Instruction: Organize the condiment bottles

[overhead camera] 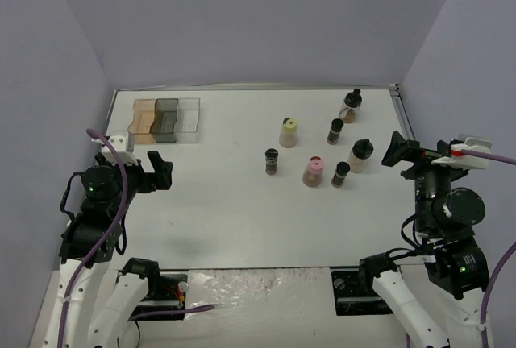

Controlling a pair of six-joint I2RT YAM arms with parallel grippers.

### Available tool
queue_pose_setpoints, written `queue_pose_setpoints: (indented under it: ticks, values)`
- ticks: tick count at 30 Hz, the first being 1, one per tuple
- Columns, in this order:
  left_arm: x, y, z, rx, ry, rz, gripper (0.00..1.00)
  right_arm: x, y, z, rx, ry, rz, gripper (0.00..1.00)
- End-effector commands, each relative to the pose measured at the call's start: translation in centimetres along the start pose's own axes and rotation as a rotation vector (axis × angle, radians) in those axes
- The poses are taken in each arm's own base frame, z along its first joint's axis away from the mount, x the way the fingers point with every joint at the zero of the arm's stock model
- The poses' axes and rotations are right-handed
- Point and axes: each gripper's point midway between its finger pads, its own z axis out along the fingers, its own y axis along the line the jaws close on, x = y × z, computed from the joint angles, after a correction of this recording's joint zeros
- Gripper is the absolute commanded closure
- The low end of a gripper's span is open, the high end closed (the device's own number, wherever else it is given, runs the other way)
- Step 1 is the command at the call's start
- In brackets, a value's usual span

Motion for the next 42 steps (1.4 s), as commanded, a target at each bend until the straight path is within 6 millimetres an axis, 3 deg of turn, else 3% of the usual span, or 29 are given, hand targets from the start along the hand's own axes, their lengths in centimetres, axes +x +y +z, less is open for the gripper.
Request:
queue_pose_setpoints:
  ticks: [1,7,9,12,15,17,18,21,24,26,28,30,34,42]
  values:
    - [-2.2,-1.4,0.6,0.067,-0.068,0.007,0.03,-1.1,0.5,0.7,-0.003,-0.052,0.04,0.0]
    - [-1.3,-3.1,3.0,0.144,0.01,-0.034,0.03,-1.0,0.0,0.4,0.024,-0.071,0.113,0.0]
    - [-0.8,-3.5,4.6,0.146,0.051,-0.078,0.03,-0.5,0.1,0.4,0.026,-0.064,0.118,0.0]
    - [-0.4,-5.7,7.4,0.18,0.11,-0.133,0.03,0.3,0.3,0.6,0.019,-0.047,0.118,0.0]
    - [-0.1,-9.5,10.0,0.217,0.14,-0.109,0.03,1.1,0.6,0.9,0.008,-0.028,0.113,0.0]
    - [0.6,-13.7,11.6,0.266,0.161,-0.067,0.03,1.6,0.9,1.0,-0.004,-0.014,0.107,0.0]
    - [0.3,-14.3,12.0,0.265,0.147,-0.066,0.03,1.7,1.0,1.0,-0.011,-0.012,0.107,0.0]
    - [0.9,-20.6,14.1,0.357,0.146,-0.049,0.03,2.0,1.2,1.0,-0.021,-0.005,0.104,0.0]
    - [1.6,-23.9,15.3,0.372,0.136,-0.024,0.03,2.1,1.2,1.1,-0.022,-0.004,0.097,0.0]
    - [3.8,-25.9,16.6,0.348,0.159,0.018,0.03,2.2,1.5,1.1,-0.039,0.0,0.084,0.0]
    - [3.6,-26.8,17.6,0.311,0.146,0.026,0.03,2.4,2.0,1.1,-0.069,0.006,0.072,0.0]
    - [5.5,-27.2,19.5,0.256,0.176,0.037,0.03,2.5,2.2,1.0,-0.086,0.008,0.065,0.0]
    - [7.2,-26.7,21.5,0.175,0.197,0.053,0.05,2.5,2.2,0.8,-0.092,0.004,0.05,0.0]
    - [10.3,-26.2,23.3,0.114,0.257,0.065,0.17,3.0,1.8,0.6,-0.08,0.004,0.044,0.0]
